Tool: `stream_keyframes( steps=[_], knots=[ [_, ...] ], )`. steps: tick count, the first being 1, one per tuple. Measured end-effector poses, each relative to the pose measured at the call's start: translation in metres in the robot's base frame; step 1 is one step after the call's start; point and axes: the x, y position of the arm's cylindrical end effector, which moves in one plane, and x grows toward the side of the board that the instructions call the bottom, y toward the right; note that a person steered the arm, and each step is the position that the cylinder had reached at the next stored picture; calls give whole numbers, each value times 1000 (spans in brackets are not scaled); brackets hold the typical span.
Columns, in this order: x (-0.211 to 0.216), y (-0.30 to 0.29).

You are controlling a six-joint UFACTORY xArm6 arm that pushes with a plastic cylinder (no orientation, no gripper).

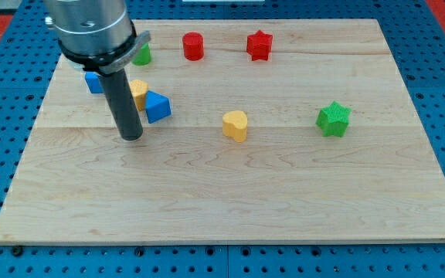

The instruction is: Slide the green star parallel to the red star

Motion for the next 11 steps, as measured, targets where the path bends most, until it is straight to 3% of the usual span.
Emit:
stream_keyframes(
  steps=[1, 2, 3, 5, 6, 7, 8, 9, 10, 11],
  knots=[
    [37, 59],
    [43, 153],
    [42, 194],
    [-15, 147],
    [5, 165],
    [20, 258],
    [15, 299],
    [-13, 310],
    [-72, 301],
    [-83, 304]
  ],
)
